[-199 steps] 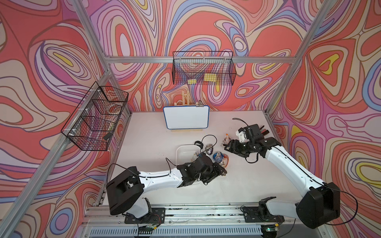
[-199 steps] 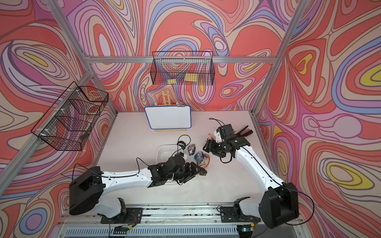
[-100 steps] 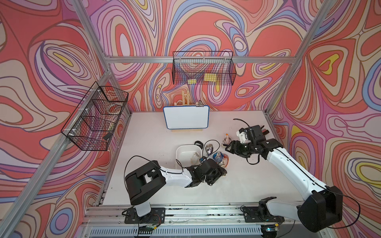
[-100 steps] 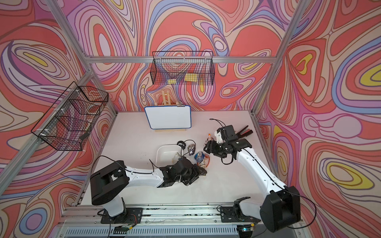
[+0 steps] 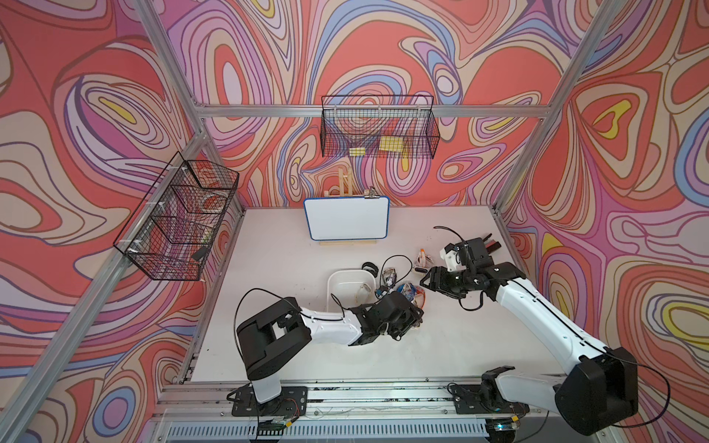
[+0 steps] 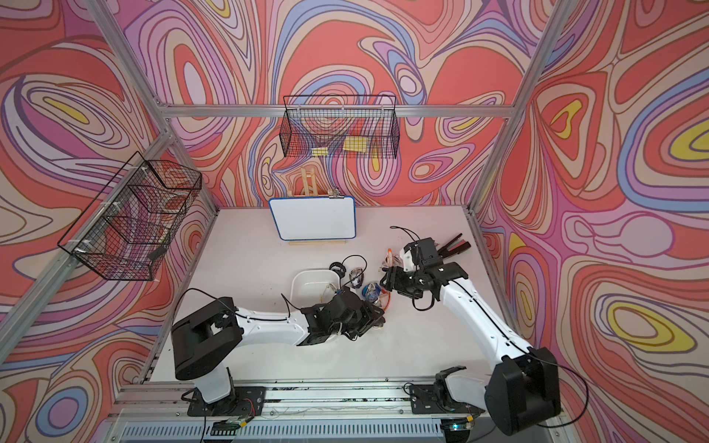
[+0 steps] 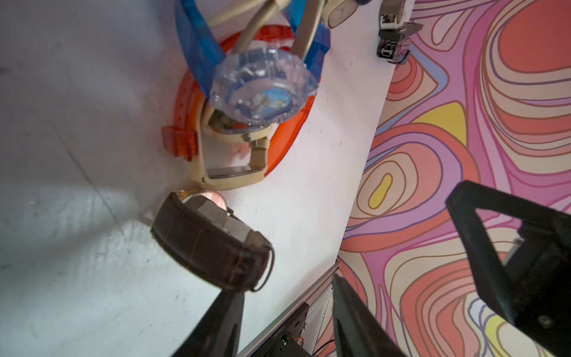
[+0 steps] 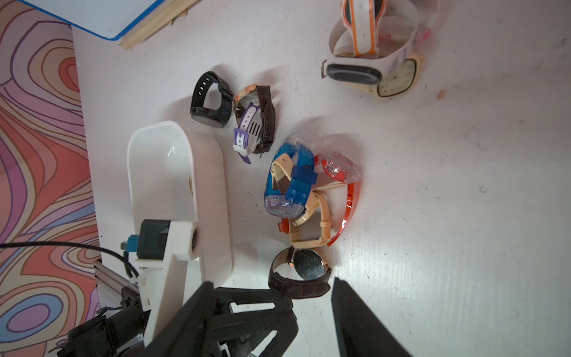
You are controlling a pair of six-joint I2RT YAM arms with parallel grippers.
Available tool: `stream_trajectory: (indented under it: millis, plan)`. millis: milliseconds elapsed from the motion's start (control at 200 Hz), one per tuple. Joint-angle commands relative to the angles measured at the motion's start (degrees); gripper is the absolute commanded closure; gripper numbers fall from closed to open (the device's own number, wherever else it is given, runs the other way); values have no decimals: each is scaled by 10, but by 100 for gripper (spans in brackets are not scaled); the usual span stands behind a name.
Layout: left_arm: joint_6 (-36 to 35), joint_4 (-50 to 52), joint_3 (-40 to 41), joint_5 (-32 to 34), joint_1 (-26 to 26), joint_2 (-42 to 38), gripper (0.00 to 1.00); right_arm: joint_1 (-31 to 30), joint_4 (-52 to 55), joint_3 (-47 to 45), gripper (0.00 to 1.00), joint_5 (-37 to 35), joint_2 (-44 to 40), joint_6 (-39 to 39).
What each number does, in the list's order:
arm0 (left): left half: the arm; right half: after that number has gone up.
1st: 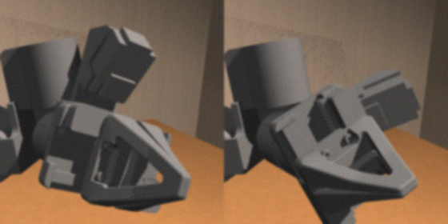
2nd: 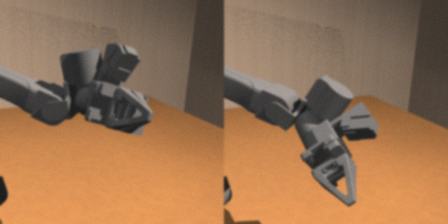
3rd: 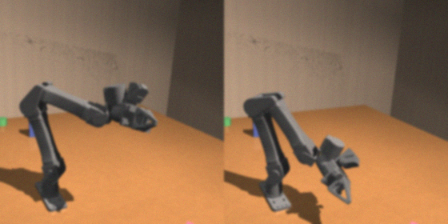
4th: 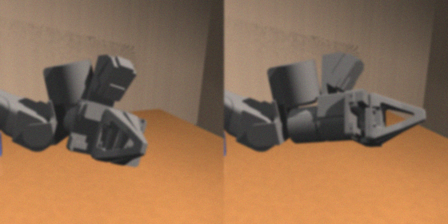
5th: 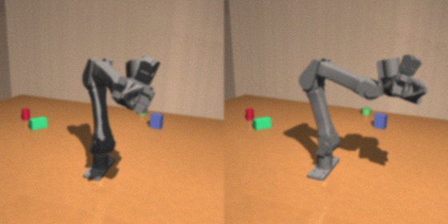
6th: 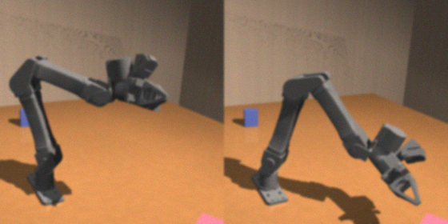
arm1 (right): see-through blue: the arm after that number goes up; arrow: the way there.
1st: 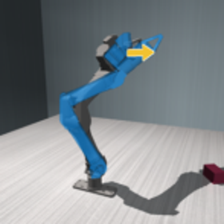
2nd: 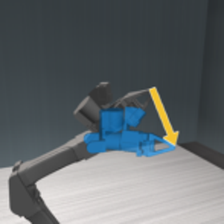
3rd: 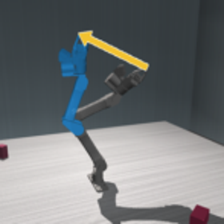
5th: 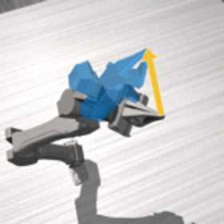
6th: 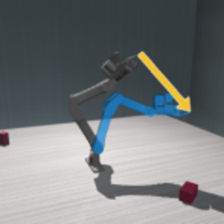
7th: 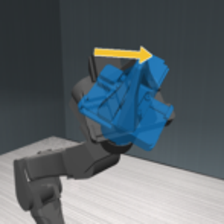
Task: Put the watch into the storage box
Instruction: Pick up the watch at the center of the board.
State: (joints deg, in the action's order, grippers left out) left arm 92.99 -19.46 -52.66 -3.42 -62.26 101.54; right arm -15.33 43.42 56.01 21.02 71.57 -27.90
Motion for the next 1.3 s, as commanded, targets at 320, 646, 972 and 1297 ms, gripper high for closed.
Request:
stream_trajectory:
  millis: [320,646,972,1297]
  plan:
    - [-43,63,-43,11,6,38,69,4,-2,-10,36,-7,-17,10]
    - [-86,105,-51,9,10,19,88,4,-2,-16,37,-10,-23,8]
    - [-219,236,-104,-12,9,-56,86,4,7,-3,38,-8,-30,8]
    - [-392,555,-217,-1,10,-147,87,4,8,1,38,1,-21,13]
